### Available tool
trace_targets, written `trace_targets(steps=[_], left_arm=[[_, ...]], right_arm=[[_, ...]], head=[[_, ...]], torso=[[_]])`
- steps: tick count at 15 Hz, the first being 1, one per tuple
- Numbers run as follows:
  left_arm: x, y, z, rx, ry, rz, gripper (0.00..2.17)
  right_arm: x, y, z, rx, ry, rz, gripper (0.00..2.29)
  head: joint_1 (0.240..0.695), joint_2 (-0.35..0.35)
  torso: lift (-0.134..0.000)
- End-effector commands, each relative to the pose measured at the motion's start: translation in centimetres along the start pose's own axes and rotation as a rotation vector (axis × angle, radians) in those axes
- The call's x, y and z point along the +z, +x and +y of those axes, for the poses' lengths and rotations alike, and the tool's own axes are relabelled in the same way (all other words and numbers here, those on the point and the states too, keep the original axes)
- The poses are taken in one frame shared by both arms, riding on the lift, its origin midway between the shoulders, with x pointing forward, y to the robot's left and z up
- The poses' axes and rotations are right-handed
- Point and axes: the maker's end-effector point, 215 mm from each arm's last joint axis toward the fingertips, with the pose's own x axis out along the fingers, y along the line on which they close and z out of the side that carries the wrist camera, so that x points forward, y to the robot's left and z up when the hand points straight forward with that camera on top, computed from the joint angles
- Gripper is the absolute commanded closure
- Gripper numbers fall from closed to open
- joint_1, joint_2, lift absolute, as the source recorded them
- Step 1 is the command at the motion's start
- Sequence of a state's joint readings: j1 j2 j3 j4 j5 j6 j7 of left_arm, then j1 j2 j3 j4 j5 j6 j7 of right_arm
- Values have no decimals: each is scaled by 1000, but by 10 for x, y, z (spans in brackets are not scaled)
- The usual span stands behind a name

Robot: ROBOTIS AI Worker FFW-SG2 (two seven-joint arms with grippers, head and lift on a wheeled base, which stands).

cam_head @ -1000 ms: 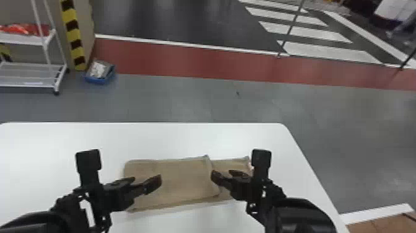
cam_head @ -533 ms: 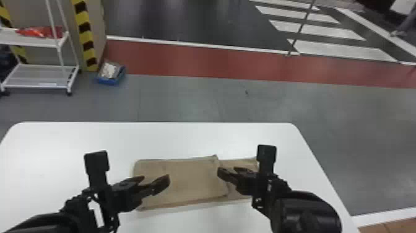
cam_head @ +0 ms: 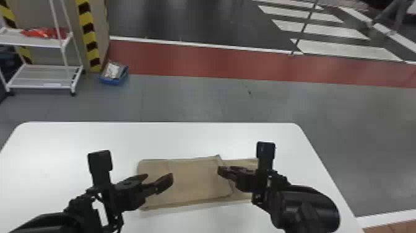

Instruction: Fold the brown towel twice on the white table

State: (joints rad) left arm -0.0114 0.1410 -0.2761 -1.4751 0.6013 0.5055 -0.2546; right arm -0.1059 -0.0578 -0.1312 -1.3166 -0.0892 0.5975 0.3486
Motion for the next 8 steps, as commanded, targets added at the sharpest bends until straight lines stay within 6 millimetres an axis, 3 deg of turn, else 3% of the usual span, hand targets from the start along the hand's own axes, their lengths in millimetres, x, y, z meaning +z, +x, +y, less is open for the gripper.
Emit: trace_targets(steps=[1,4,5,8], left_arm=[[-1,1,-2,-3,0,2,39],[-3,2,-5,-8,3,6,39],[-7,1,-6,-9,1,10,39],[-12,-1,-5,-14,-8,14,39]], right_arm=[[-6,0,0,4,9,18,589],[-8,1,3,14,11,23,596],[-9,1,5,20,12,24,785],[-10,2,7,26,12,28,826]], head=[[695,-220],[695,-222],[695,-224],[695,-224]], torso=[[0],[0],[0],[0]])
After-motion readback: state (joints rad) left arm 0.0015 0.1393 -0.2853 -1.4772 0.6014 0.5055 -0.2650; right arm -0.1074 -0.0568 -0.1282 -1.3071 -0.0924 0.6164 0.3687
